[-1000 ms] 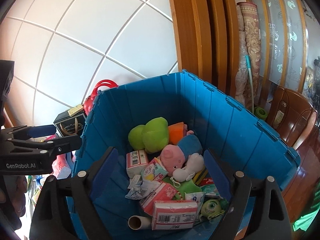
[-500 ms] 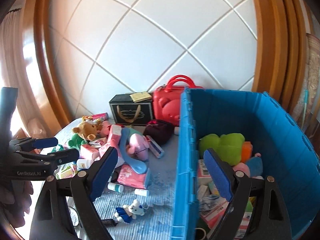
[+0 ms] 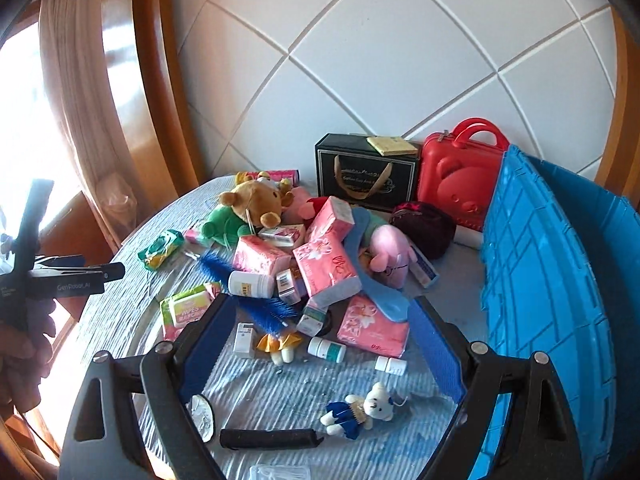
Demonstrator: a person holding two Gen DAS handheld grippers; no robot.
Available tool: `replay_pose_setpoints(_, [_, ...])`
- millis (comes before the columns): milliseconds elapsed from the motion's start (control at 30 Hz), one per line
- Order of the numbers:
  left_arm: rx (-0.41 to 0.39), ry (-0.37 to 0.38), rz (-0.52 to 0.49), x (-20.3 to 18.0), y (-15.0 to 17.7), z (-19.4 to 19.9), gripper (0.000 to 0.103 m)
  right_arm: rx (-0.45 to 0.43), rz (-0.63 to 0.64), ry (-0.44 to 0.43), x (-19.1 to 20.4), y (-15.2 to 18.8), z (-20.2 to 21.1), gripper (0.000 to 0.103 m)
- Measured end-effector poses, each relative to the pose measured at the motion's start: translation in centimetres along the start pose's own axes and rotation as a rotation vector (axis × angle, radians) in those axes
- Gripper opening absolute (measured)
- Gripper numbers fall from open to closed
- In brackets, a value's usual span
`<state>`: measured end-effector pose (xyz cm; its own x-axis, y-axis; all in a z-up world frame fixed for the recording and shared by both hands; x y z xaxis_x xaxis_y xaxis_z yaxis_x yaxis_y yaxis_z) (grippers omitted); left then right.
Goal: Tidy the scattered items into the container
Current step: 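Move left tool to the green-pink WIPES pack while right tool reaches the white medicine box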
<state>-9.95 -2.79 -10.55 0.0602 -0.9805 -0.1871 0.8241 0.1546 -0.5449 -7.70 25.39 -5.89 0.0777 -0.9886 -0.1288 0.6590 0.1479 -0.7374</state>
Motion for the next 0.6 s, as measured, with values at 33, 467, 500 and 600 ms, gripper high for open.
replay_pose_setpoints(33, [0.005, 0.010, 0.009, 0.8, 0.1, -0.3, 0.091, 0.009, 0.006, -0.003, 0.9, 0.1, -0.3, 0.088])
replay_pose_setpoints(467, [0.119, 0.131, 0.044, 10.1, 0.3, -7.8, 0.095, 0.155, 0.055, -0.011, 9.8, 4.6, -7.3, 0.088])
replay_pose_setpoints(500, [0.145, 0.121, 0.032, 10.4, 0.6, -8.9, 0.095, 0.167, 0.056, -0.012, 10.5, 5.1, -8.1, 0.088])
replay_pose_setpoints(600, [0.180, 0.109, -0.018, 10.9, 1.2, -12.2, 0.095, 0.200, 0.068, -0.012, 12.7, 6.6, -10.8, 0.088])
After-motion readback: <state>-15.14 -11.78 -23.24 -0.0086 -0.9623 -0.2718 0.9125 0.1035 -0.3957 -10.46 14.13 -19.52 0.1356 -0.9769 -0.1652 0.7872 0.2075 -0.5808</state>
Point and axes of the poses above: each gripper's, at about its wrist camera, not at the fingertips, and z roughly against the way its jaws point, x to its left, y to its underside, the point moved 2 cm from there along -z, roughly the way its jaws point, and after that the axes turned 15 degrees about y, right-handed, at the moved point
